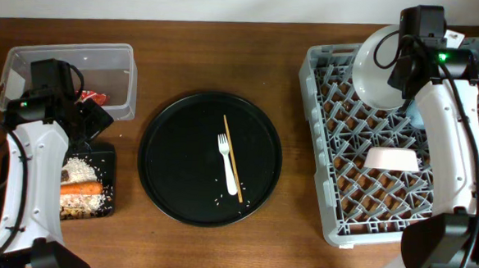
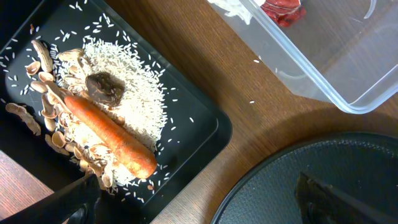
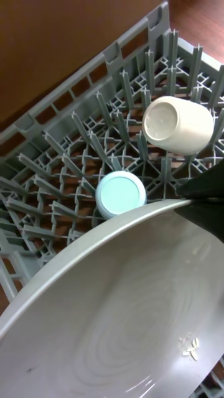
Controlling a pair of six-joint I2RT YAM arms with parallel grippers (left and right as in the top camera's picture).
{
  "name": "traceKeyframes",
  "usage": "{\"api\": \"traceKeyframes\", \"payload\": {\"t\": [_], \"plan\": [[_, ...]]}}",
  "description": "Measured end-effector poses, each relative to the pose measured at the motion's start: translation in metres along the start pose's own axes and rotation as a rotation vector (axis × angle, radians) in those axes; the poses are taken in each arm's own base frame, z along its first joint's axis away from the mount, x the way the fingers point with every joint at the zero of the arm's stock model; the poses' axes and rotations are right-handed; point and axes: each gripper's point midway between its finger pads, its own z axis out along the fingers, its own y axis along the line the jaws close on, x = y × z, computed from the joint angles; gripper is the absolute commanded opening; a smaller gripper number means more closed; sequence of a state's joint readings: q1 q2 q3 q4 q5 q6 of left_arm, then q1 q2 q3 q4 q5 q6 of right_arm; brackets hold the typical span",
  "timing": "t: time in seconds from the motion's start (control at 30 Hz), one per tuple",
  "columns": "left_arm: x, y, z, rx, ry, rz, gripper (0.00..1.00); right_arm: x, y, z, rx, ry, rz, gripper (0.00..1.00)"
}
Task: Sort waste into correct bins and load items into the dishwasher rack
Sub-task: 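Lift the white plate and stand it upright in the rack, then release the plate and move the right gripper back to the tray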
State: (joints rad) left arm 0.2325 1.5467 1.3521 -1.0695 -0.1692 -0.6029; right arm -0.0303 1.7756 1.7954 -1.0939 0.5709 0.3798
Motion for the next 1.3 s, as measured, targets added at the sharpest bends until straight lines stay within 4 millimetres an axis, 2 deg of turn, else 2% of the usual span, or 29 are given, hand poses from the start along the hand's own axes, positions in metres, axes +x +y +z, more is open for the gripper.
{"api": "traceKeyframes", "payload": {"t": [0.17,0.37,0.53,0.7,0.83,0.93,0.97,1.0,1.03,1.07,1.17,1.3], "plan": [[0.0,0.0,0.0,0.0,0.0,0.0,0.99,-0.002,0.003,-0.003,0.012,-0.018,-0.02,0.04],[0.0,0.0,0.0,0.0,0.0,0.0,0.99,-0.005,0.023,-0.015,0.035,-0.083,-0.068,0.04],[0.0,0.0,0.0,0.0,0.0,0.0,0.99,0.001,0.038,-0.003,0.088,-0.082,-0.12,0.04],[0.0,0.0,0.0,0.0,0.0,0.0,0.99,0.006,0.043,0.011,0.116,-0.065,-0.143,0.04],[0.0,0.0,0.0,0.0,0.0,0.0,0.99,0.009,0.048,0.013,0.119,-0.061,-0.158,0.04],[0.0,0.0,0.0,0.0,0.0,0.0,0.99,0.014,0.06,0.012,0.107,-0.061,-0.185,0.04],[0.0,0.0,0.0,0.0,0.0,0.0,0.99,0.016,0.065,0.011,0.103,-0.062,-0.196,0.08],[0.0,0.0,0.0,0.0,0.0,0.0,0.99,0.018,0.069,0.009,0.099,-0.066,-0.206,0.17],[0.0,0.0,0.0,0.0,0.0,0.0,0.99,0.019,0.072,0.007,0.096,-0.067,-0.214,0.27],[0.0,0.0,0.0,0.0,0.0,0.0,0.99,0.022,0.076,0.004,0.093,-0.066,-0.232,0.43],[0.0,0.0,0.0,0.0,0.0,0.0,0.99,0.031,0.077,0.002,0.091,-0.041,-0.263,0.53],[0.0,0.0,0.0,0.0,0.0,0.0,0.99,0.049,0.08,-0.002,0.031,0.053,-0.306,0.58]]}}
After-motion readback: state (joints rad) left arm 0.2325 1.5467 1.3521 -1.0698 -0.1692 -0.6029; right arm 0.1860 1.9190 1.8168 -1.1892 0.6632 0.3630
